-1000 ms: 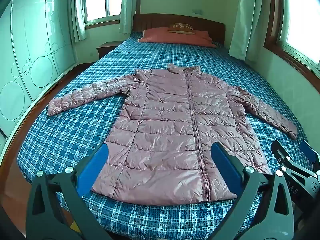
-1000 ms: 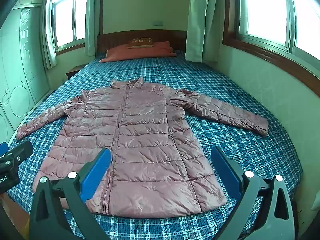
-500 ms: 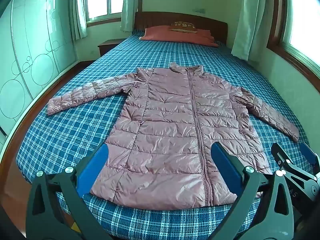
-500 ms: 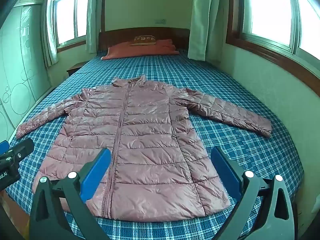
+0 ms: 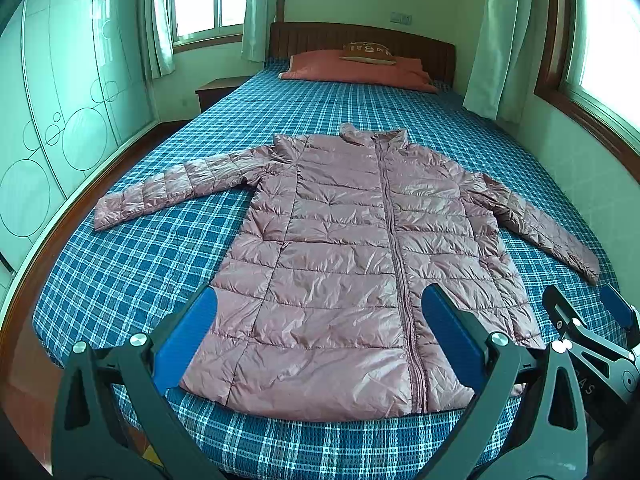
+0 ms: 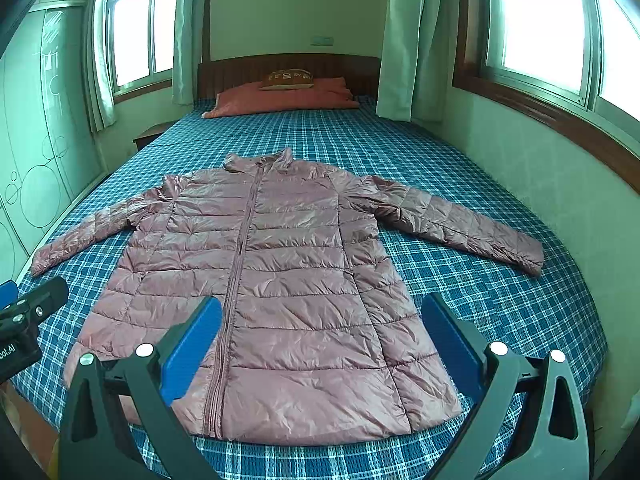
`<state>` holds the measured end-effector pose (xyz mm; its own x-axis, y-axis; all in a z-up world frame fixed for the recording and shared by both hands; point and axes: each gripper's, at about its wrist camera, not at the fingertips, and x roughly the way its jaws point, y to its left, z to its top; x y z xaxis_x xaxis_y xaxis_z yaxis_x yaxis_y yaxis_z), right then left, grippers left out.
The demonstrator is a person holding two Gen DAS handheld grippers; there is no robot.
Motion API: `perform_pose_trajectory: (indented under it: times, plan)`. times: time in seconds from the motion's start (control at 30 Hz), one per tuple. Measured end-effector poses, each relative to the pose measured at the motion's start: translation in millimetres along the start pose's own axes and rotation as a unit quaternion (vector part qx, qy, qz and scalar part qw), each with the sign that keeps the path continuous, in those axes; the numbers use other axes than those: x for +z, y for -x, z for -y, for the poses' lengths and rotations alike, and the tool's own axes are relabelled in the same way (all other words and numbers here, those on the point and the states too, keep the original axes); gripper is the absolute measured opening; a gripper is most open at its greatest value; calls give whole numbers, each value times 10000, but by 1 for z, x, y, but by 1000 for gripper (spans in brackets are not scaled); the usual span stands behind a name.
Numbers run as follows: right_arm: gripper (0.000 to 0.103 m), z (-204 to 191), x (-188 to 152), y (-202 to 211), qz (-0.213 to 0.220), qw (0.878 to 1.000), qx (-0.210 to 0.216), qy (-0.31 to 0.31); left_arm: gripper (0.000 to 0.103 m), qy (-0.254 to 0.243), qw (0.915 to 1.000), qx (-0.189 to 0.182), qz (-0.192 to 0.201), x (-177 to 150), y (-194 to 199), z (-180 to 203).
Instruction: Fold large clothes
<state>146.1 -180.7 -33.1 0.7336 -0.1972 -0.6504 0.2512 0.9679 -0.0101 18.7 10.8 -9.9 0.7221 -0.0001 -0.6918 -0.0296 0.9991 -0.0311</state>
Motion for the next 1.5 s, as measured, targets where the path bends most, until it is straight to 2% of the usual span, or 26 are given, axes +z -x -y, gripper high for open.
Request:
perform_pose_trajectory:
  times: [1.5]
  plan:
    - [99, -1, 3, 2, 23, 10000, -11, 39, 101, 35, 10000, 44, 4, -4, 0, -6]
